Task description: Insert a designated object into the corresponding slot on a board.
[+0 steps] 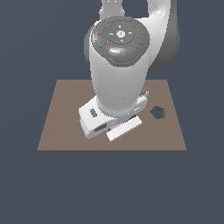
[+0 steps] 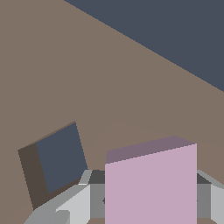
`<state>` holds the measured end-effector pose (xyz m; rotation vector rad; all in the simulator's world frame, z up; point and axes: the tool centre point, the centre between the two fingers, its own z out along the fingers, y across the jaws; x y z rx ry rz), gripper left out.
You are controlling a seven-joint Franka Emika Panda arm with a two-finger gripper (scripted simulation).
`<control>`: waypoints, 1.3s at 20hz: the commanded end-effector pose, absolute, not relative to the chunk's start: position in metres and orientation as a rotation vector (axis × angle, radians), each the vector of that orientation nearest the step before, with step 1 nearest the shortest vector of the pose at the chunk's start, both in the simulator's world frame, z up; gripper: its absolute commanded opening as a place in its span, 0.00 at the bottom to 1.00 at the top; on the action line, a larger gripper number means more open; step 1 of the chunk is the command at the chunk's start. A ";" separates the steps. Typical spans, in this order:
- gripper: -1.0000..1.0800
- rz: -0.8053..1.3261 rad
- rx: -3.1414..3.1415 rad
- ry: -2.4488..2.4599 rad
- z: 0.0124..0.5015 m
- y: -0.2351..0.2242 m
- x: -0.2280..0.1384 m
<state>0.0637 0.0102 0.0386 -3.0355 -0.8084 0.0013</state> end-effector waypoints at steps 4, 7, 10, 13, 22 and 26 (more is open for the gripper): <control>0.00 0.001 -2.958 -1.058 0.040 0.048 0.048; 0.00 0.002 -2.928 -1.139 0.040 0.060 0.041; 0.00 0.002 -2.909 -1.185 0.040 0.067 0.036; 0.00 0.002 -2.905 -1.196 0.040 0.068 0.035; 0.00 0.002 -2.908 -1.190 0.030 0.067 0.035; 0.96 0.002 -2.908 -1.190 0.030 0.067 0.035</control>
